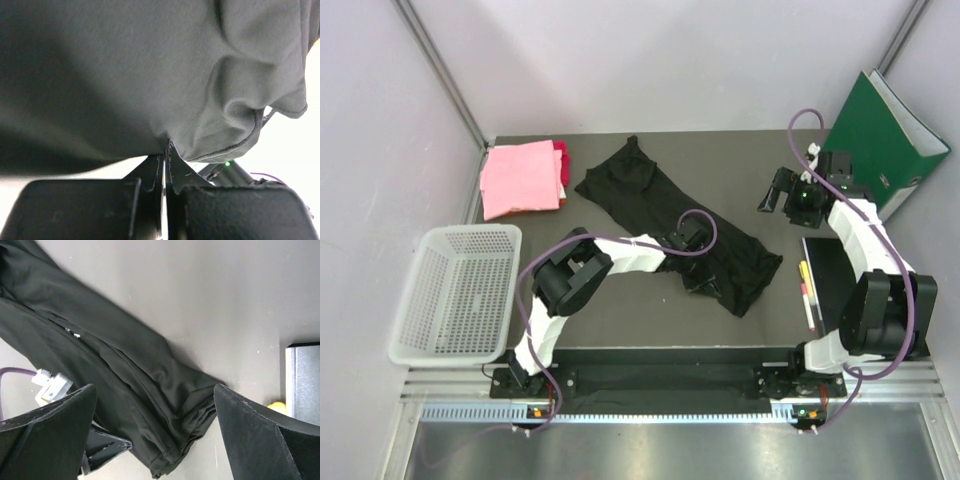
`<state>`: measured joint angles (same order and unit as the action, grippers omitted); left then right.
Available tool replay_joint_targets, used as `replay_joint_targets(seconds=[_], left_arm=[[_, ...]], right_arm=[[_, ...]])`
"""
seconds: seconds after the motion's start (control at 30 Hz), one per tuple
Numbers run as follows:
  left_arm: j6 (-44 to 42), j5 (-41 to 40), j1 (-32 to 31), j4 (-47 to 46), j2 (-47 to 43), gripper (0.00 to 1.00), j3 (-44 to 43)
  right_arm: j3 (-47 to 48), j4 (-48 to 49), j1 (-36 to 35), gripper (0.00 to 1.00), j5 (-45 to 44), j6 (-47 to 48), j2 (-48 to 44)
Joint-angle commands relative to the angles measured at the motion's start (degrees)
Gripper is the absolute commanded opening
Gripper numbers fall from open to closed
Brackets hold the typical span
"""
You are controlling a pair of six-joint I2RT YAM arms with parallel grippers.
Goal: Fold and stack the t-shirts
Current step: Rotate the tshirt 90 degrees
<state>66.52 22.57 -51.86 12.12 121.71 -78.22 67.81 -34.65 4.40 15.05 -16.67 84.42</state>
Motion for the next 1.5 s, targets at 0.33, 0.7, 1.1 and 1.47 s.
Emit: replay_joint_targets(seconds=[0.33, 0.7, 1.1, 1.47], left_arm=[[-6.8, -8.2, -0.2, 24.5, -19.3, 0.0, 21.5], [-11.6, -15.1, -0.1, 49.6, -30.7, 0.02, 25.1], [-15.4, -41.0, 7.1, 55.1, -34.9, 0.98, -1.2], [-20.7, -34.6, 28.1, 44.4, -23.9, 0.98, -6.4]], right_arm=[[0.5, 1.7, -4.0, 1.0, -2.0, 2.8, 1.3], [7.6, 4.6, -17.3, 1.0, -1.0, 1.5, 12.2], [18.2, 26.1, -20.6, 1.0, 12.8, -12.0, 29.8], [45.5, 23.9, -25.1, 0.99, 14.7, -18.0, 52.4]])
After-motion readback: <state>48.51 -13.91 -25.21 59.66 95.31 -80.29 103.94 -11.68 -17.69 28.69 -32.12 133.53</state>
